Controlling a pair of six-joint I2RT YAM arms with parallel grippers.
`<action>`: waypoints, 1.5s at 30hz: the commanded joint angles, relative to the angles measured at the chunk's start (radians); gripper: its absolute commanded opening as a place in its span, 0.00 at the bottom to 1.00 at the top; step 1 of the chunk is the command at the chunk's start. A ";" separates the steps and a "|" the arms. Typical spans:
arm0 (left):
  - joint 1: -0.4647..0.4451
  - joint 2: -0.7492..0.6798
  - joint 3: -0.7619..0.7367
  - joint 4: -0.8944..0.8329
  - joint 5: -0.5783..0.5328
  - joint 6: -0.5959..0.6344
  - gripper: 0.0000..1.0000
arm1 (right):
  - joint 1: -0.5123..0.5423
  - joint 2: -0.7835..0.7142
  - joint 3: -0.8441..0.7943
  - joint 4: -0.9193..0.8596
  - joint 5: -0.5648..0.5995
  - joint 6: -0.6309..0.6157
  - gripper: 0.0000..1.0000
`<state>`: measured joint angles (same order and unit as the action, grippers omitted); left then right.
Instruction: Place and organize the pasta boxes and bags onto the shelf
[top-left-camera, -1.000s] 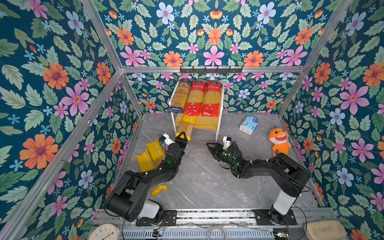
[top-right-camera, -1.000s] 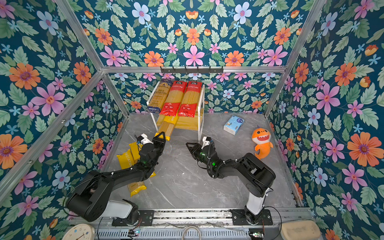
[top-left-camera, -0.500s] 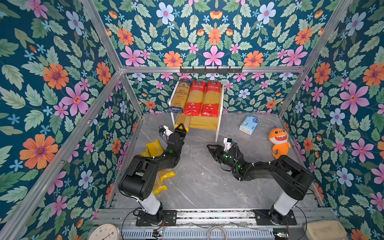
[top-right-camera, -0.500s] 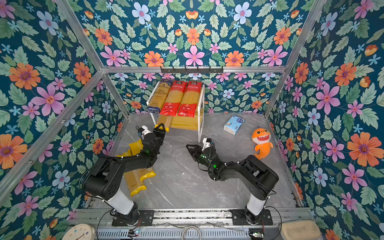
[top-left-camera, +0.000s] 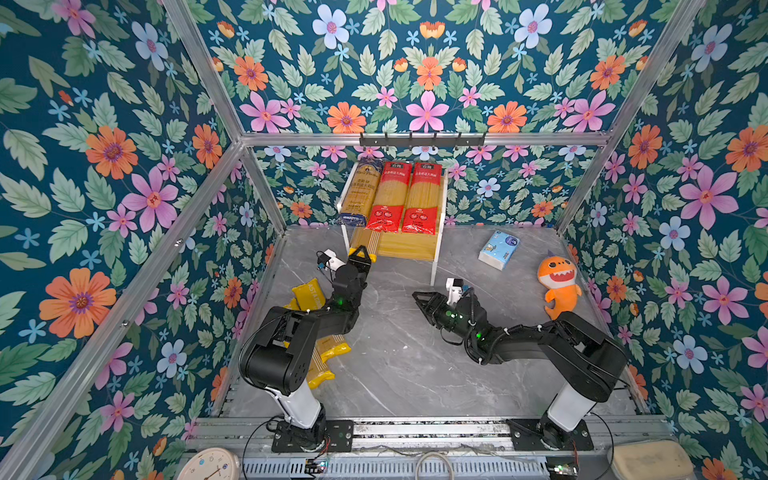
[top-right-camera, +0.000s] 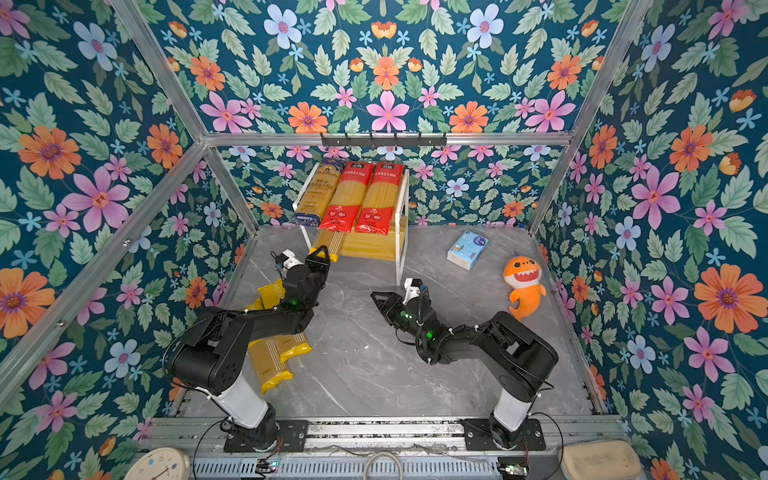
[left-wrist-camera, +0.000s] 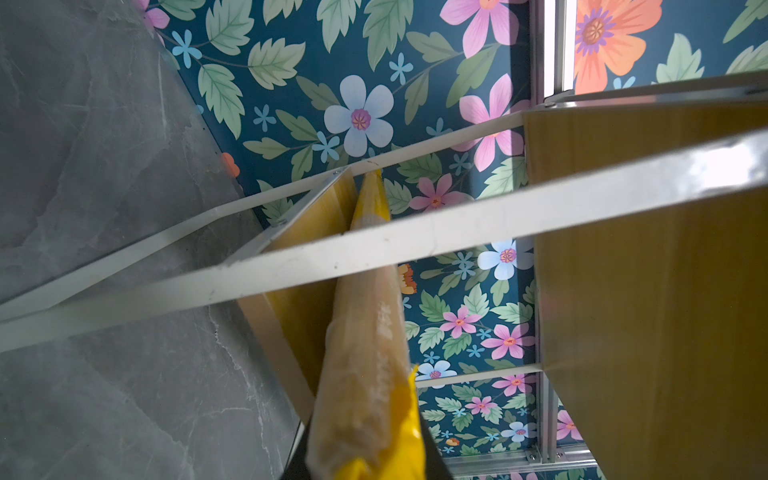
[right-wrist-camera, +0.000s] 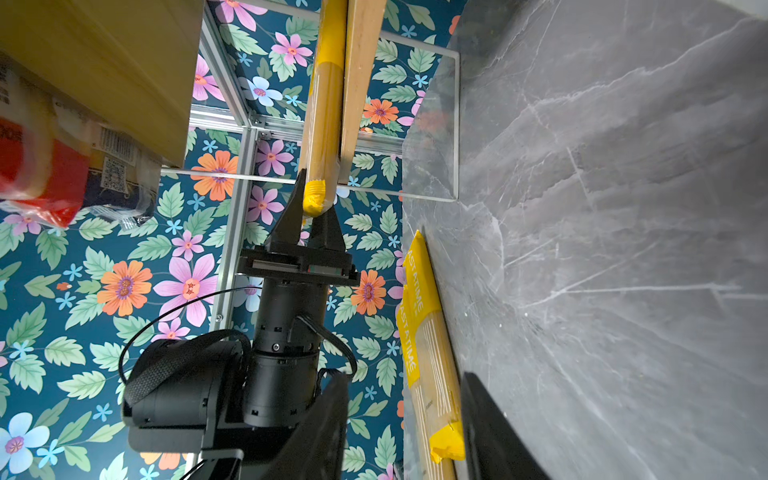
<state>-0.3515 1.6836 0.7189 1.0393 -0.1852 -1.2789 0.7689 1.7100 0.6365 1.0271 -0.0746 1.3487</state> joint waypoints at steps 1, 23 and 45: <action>0.003 -0.007 0.005 0.097 0.007 0.011 0.19 | 0.003 -0.004 0.008 0.030 0.006 -0.013 0.46; 0.001 -0.297 -0.161 -0.136 0.099 0.084 0.64 | 0.061 0.086 0.064 0.028 -0.004 -0.020 0.46; 0.034 -0.189 0.056 -0.581 0.160 0.067 0.99 | 0.073 0.039 0.024 -0.005 0.017 -0.043 0.46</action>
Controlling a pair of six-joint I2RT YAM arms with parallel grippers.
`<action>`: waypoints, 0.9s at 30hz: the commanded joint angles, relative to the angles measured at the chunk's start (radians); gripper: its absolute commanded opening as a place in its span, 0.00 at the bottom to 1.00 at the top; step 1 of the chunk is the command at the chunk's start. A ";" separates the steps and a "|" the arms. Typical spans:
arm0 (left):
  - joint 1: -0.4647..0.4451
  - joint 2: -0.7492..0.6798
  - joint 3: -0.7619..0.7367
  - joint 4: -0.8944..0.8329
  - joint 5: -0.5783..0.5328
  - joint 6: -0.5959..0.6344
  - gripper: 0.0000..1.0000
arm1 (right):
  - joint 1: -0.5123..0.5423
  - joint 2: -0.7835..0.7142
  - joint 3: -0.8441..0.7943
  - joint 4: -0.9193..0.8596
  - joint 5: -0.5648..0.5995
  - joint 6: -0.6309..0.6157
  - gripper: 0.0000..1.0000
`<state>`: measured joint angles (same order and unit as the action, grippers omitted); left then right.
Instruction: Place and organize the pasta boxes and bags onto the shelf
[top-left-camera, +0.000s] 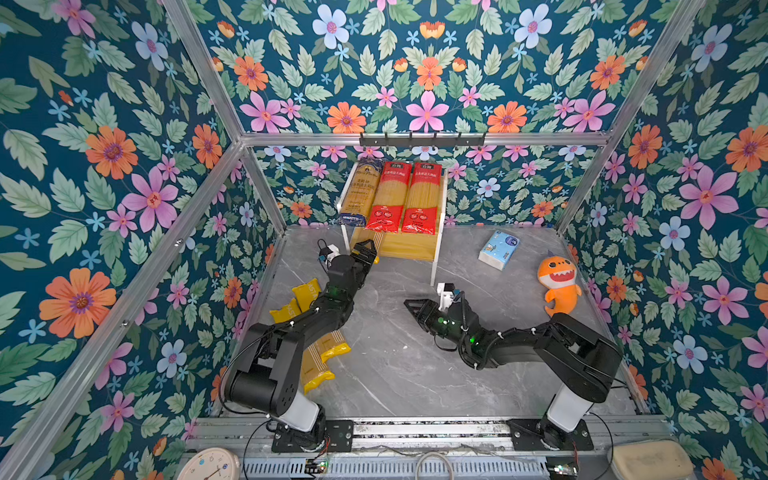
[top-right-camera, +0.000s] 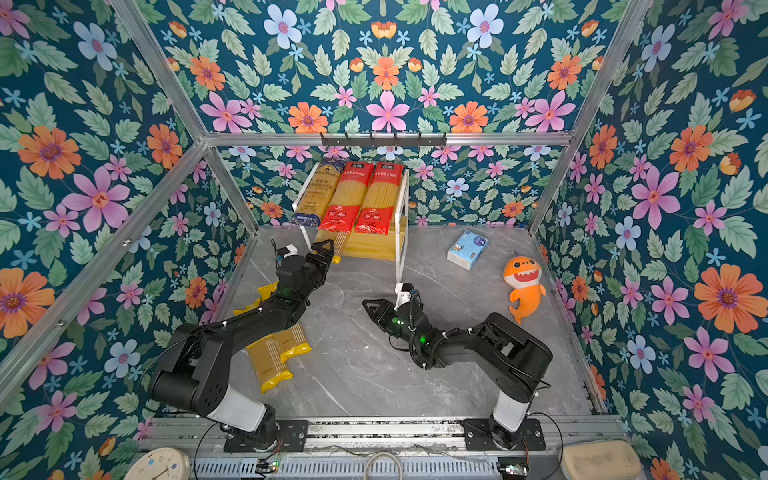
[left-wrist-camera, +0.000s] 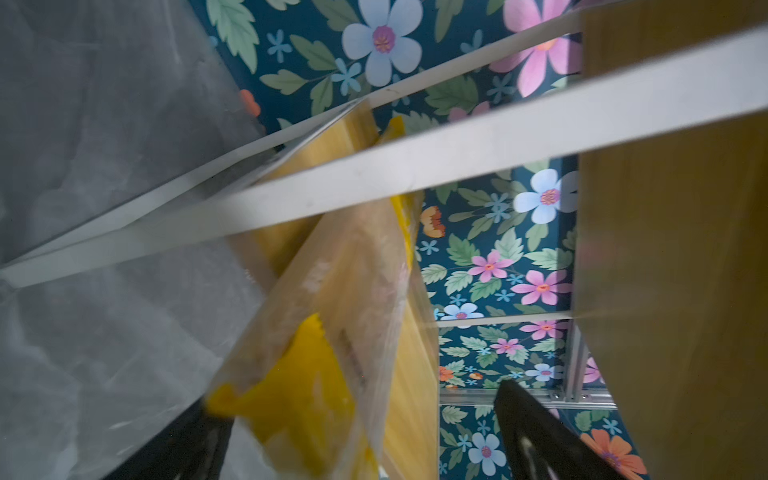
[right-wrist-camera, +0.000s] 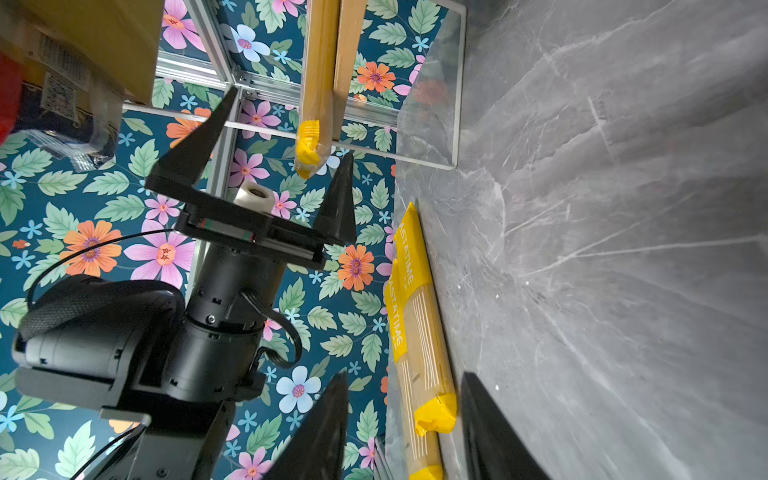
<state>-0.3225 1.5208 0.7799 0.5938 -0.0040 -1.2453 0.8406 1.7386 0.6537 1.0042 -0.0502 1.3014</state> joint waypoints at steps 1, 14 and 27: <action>0.006 -0.040 -0.022 -0.117 -0.017 0.033 0.99 | 0.001 0.016 0.013 0.019 -0.012 0.006 0.46; 0.007 0.040 -0.080 0.245 0.093 -0.071 0.74 | 0.002 0.020 0.032 0.014 -0.022 0.003 0.45; 0.027 0.145 -0.082 0.412 0.021 -0.184 0.40 | 0.001 -0.018 0.036 -0.058 -0.016 -0.031 0.46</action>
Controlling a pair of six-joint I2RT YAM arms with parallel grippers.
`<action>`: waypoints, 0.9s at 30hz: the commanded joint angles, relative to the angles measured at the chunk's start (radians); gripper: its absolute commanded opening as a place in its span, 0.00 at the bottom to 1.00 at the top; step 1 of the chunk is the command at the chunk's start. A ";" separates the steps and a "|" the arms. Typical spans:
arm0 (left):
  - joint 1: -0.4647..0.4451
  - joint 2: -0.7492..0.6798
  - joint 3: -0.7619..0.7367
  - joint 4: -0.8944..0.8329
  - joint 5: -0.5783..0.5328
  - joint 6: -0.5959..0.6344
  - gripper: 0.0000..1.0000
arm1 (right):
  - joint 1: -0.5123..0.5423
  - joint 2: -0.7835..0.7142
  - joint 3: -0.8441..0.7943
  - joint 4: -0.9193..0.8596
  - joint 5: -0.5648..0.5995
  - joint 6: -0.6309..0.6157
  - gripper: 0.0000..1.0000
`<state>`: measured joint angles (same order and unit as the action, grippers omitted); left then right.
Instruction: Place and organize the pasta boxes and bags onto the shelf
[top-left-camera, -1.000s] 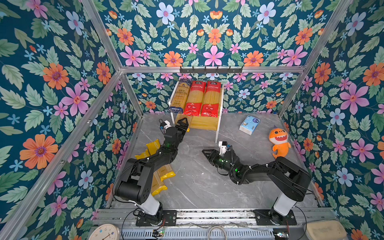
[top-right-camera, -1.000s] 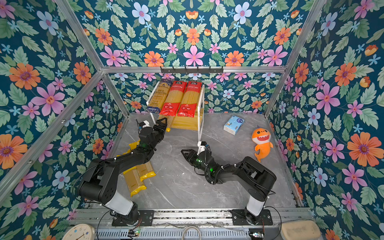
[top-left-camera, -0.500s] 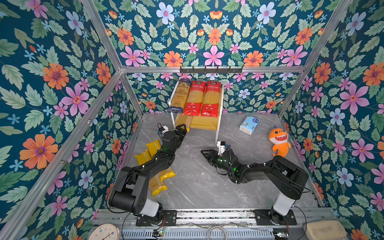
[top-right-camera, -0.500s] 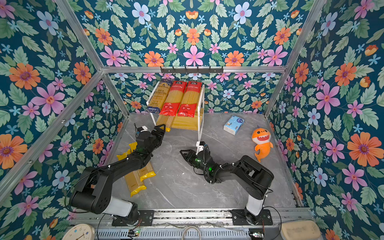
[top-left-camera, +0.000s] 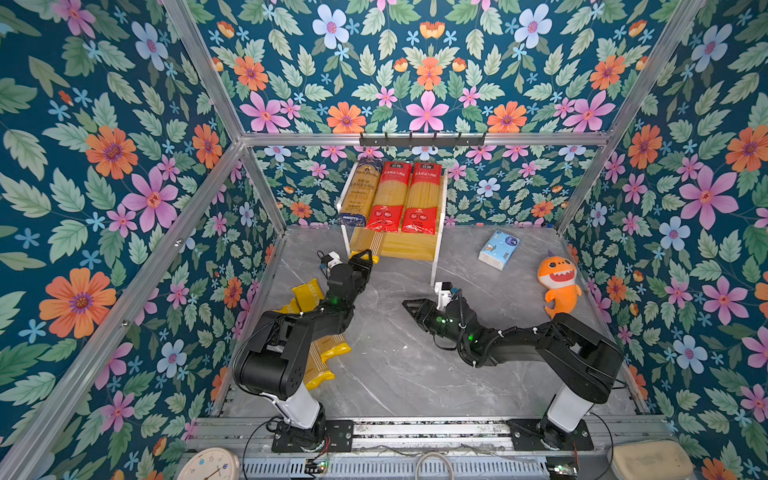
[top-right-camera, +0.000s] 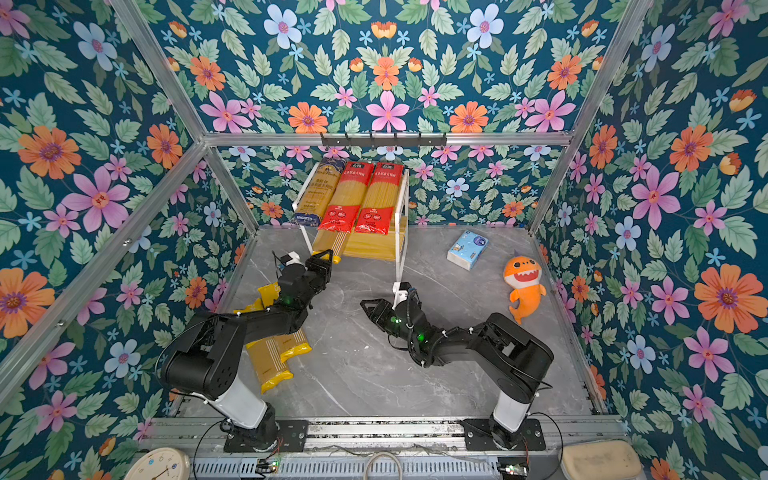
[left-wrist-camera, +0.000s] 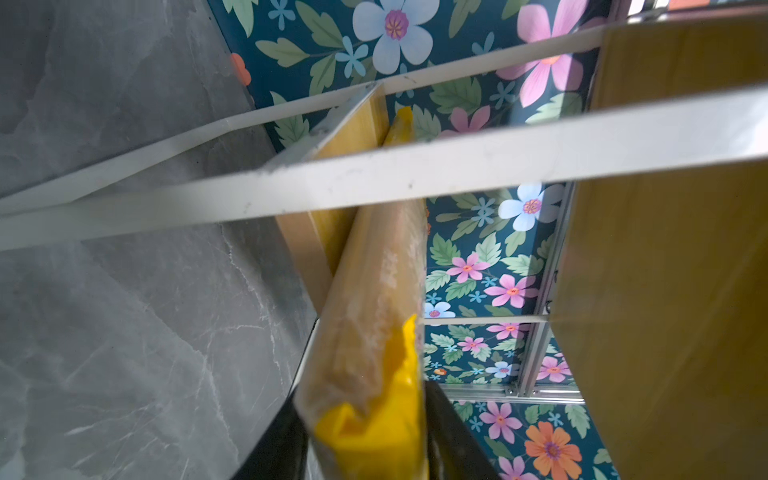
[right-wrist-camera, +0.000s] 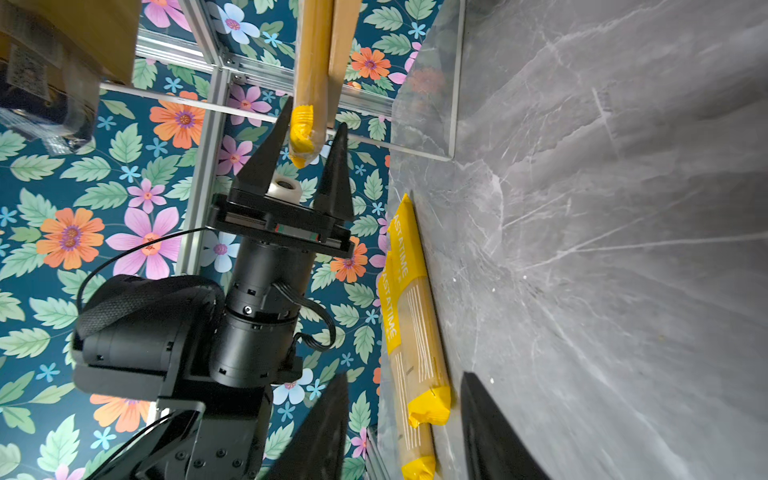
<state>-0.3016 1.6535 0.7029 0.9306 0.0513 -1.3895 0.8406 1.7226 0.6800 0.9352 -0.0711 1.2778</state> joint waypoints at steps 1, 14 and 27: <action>0.006 0.016 -0.006 0.081 -0.037 -0.047 0.38 | 0.001 -0.001 0.012 0.010 0.004 -0.007 0.46; 0.004 0.009 -0.029 0.093 -0.129 -0.057 0.01 | 0.001 0.006 0.009 0.014 0.001 -0.006 0.46; 0.006 -0.022 -0.032 0.051 -0.100 -0.016 0.55 | 0.002 -0.002 0.001 0.008 0.005 -0.013 0.46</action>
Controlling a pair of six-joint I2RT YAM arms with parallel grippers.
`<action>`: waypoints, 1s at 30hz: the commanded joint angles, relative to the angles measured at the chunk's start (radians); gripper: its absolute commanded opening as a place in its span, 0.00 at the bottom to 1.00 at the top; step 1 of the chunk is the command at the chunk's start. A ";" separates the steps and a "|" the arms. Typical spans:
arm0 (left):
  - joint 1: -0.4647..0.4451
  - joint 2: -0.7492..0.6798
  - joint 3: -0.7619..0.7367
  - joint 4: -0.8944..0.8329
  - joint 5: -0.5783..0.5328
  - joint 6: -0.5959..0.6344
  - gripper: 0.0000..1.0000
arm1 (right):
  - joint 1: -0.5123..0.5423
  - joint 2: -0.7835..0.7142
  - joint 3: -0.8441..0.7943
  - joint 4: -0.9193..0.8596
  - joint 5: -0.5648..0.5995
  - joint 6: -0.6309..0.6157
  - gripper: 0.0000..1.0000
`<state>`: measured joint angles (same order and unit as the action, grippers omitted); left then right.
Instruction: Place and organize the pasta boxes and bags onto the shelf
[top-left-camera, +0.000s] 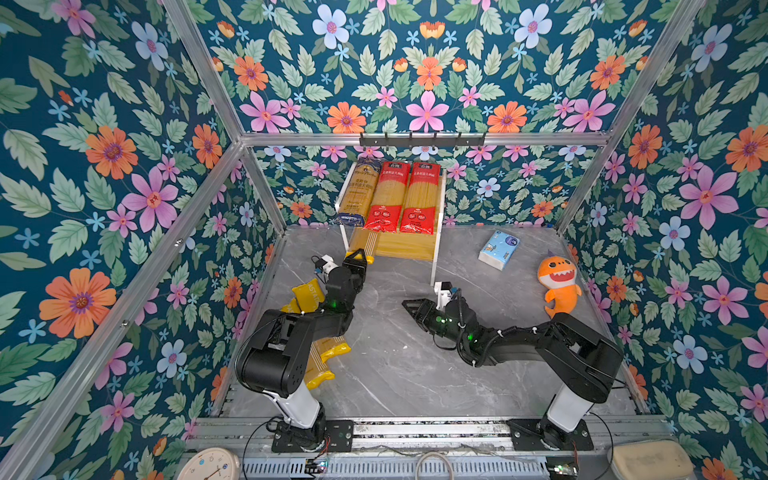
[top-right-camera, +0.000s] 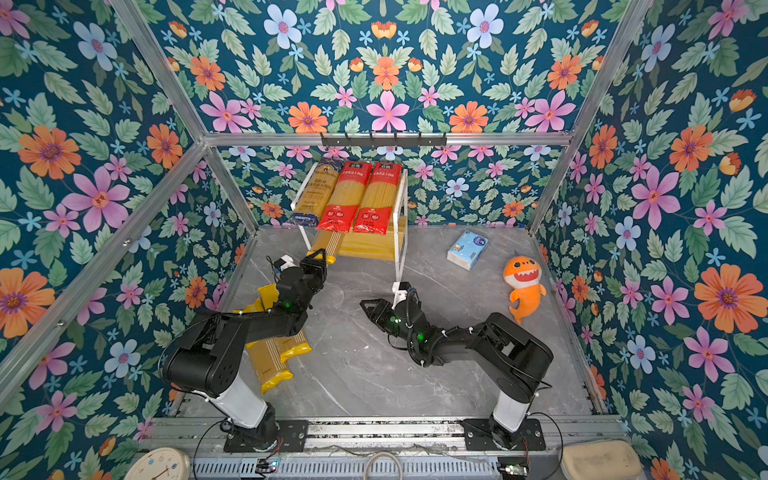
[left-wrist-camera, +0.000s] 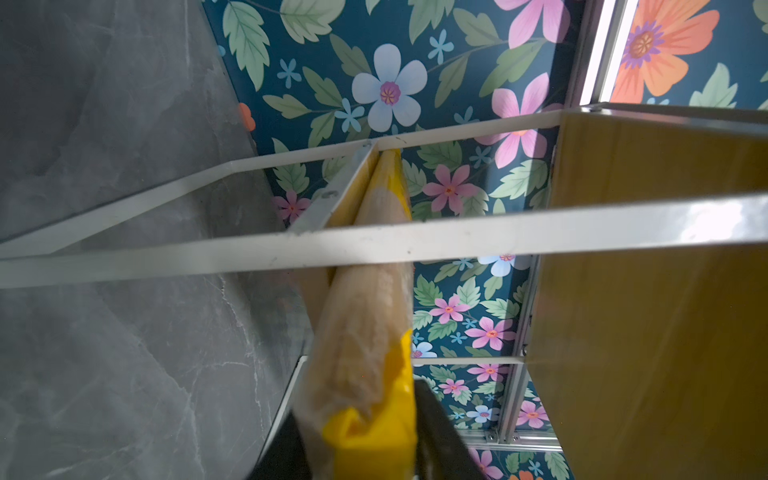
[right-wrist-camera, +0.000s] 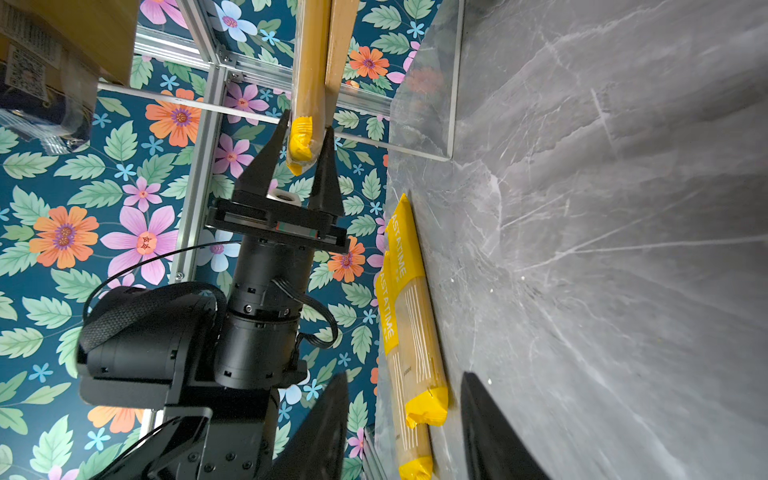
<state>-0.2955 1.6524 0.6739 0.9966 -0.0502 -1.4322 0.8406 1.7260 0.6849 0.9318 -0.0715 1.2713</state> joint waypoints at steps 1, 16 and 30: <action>-0.001 -0.035 -0.007 -0.033 0.011 0.036 0.59 | 0.001 -0.006 -0.005 0.013 0.005 -0.006 0.46; -0.016 -0.440 -0.112 -0.624 0.087 0.322 0.78 | 0.036 0.040 0.073 -0.110 -0.022 -0.057 0.45; 0.028 -0.705 -0.171 -1.144 -0.217 0.708 0.82 | 0.198 0.368 0.634 -0.679 -0.203 -0.367 0.39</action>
<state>-0.2878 0.9798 0.5144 -0.0326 -0.1780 -0.8085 1.0290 2.0514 1.2476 0.4000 -0.2073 0.9871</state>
